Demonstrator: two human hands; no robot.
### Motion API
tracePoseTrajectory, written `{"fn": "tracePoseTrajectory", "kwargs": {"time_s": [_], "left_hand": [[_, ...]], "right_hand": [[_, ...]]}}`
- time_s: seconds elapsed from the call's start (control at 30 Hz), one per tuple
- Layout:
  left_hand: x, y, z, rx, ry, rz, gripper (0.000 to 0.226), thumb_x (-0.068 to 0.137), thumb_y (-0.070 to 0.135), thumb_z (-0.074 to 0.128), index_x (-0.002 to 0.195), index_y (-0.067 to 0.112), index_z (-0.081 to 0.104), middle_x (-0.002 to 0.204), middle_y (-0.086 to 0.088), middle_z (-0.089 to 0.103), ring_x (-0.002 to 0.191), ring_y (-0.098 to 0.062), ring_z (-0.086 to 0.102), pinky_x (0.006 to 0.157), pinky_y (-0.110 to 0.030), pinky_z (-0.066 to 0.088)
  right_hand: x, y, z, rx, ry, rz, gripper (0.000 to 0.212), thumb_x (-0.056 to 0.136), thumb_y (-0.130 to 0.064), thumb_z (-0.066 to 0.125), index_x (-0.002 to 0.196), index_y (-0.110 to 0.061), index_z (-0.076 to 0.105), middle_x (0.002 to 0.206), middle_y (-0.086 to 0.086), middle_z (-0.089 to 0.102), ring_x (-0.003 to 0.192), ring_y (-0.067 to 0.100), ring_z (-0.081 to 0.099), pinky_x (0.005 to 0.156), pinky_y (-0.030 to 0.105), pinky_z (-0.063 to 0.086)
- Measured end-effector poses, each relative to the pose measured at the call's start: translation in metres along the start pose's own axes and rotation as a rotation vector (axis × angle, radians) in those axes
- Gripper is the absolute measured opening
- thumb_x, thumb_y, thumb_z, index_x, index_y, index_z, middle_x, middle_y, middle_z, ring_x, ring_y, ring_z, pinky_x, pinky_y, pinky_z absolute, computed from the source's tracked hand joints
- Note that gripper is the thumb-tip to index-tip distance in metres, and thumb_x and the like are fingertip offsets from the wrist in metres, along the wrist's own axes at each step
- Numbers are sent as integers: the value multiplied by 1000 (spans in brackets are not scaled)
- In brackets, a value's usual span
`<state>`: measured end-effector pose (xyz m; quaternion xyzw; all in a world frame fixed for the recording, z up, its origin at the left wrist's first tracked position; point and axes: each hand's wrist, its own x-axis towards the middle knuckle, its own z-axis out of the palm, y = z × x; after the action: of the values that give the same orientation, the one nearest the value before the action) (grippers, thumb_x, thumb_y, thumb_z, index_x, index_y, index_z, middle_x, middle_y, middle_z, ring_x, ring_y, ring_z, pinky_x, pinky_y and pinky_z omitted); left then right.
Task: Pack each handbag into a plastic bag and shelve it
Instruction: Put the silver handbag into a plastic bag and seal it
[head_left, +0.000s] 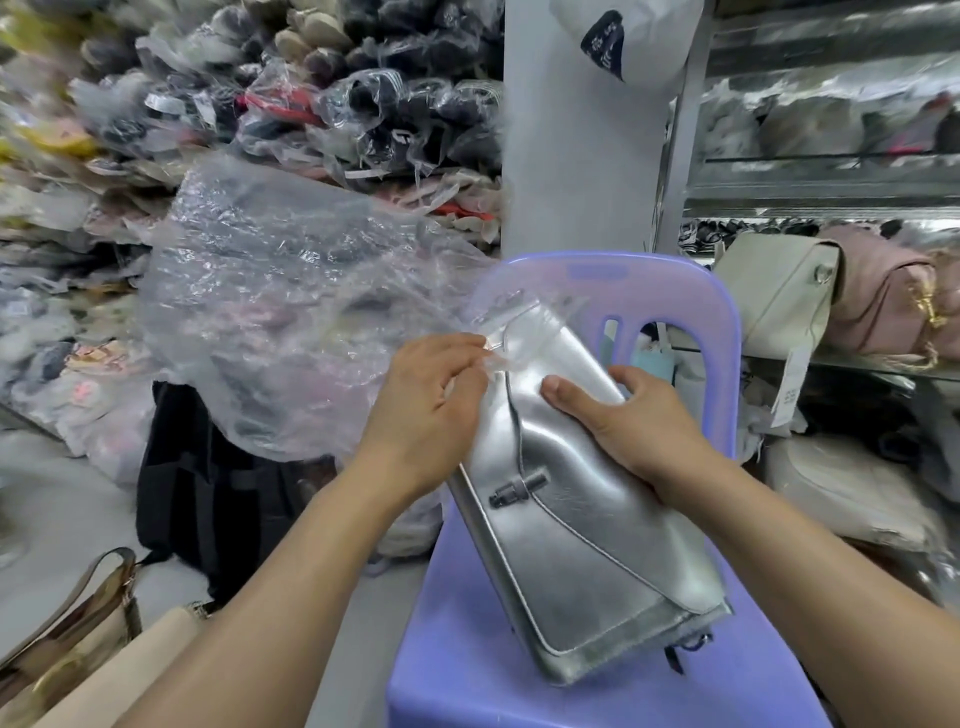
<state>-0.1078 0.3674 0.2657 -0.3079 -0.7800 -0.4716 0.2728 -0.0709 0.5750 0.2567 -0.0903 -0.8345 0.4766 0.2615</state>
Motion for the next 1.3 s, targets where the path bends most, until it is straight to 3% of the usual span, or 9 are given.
{"fn": "tracePoseTrajectory", "kwargs": {"time_s": [0.17,0.33,0.47,0.6,0.73,0.9,0.97,1.1,1.3], "left_hand": [[-6,-2,9,220,-139,23,56,88,53,45,141,36,49,155,15,36,143,-4,23,119,-32,25],[-6,-13,24,218,-124,299,37,97,36,50,127,22,67,144,3,55,143,-16,35,121,-31,23],[-9,7,29,106,-194,334,25,93,29,53,97,19,76,111,9,70,126,-12,48,111,-27,35],[-5,26,29,12,-303,124,45,93,47,40,83,15,70,84,3,70,90,-14,62,85,-42,49],[-10,16,34,118,-88,229,19,98,41,46,98,29,61,90,13,70,87,-11,64,79,-41,52],[-25,-11,48,345,231,465,12,88,29,66,88,18,69,78,10,66,79,-20,57,72,-41,47],[-26,-14,50,339,289,247,17,87,40,67,82,23,68,74,15,64,85,-17,53,77,-42,46],[-15,-15,49,-233,207,-562,61,73,70,69,109,23,54,103,9,61,102,-18,59,74,-26,43],[-10,-28,62,-581,7,-481,108,58,76,72,149,34,30,137,22,47,123,3,51,101,-23,42]], "right_hand": [[-6,-2,8,-102,-33,-84,115,62,-77,80,157,-26,38,160,-7,44,144,16,45,113,32,38],[-7,3,13,-117,-44,-95,122,62,-76,80,161,-26,28,164,-6,35,149,14,37,109,26,32],[-1,13,8,-93,-56,-132,129,49,-77,74,161,-36,24,158,-11,46,140,13,50,113,35,42],[2,22,5,-4,-88,-213,95,74,-52,83,155,-42,35,142,-28,54,121,-3,59,104,30,47],[8,36,4,-19,39,-160,38,77,-57,78,105,-33,69,96,-16,74,91,6,70,76,33,55],[6,56,-11,43,163,3,46,80,-65,74,92,-20,69,83,-9,72,76,13,67,60,28,46],[6,63,-17,86,206,56,50,79,-69,73,85,-20,71,77,-6,73,73,18,68,57,29,46],[9,73,-16,221,274,140,75,62,-86,72,88,-15,75,79,3,77,75,24,75,66,40,60],[8,84,-5,219,269,58,52,75,-62,69,87,-11,72,80,0,74,71,12,63,62,29,51]]}}
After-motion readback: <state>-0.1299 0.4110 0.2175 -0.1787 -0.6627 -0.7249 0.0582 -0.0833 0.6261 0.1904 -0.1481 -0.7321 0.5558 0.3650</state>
